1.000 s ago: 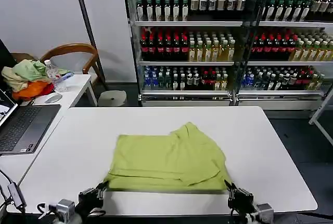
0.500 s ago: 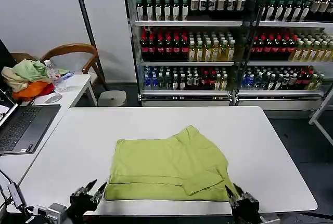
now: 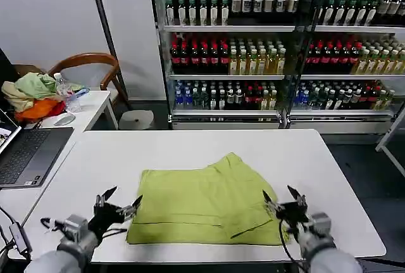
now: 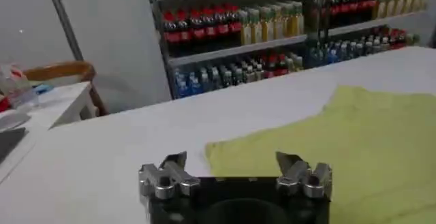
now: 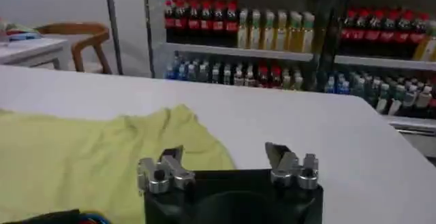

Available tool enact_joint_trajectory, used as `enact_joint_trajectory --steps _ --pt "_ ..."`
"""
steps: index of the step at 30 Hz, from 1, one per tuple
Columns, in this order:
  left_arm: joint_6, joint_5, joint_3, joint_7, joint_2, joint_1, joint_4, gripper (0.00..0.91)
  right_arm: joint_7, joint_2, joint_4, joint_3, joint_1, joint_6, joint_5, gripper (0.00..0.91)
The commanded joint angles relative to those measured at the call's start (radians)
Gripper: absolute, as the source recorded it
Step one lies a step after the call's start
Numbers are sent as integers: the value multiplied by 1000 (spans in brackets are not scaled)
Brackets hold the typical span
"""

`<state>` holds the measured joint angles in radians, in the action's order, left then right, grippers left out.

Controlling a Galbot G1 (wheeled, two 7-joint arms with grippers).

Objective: Fold and organize the clothes.

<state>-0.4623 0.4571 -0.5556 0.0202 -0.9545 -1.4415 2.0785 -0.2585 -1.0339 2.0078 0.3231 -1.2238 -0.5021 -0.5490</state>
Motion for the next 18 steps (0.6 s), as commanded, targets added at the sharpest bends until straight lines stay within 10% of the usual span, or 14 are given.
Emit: enact_joint_trajectory --steps 1,18 --pt "17 42 197 32 33 398 -374 907 -74 -107 -422 -257 520 -75 -66 907" --pt "18 44 265 82 5 519 -567 907 25 -299 -755 -343 693 -27 -33 907"
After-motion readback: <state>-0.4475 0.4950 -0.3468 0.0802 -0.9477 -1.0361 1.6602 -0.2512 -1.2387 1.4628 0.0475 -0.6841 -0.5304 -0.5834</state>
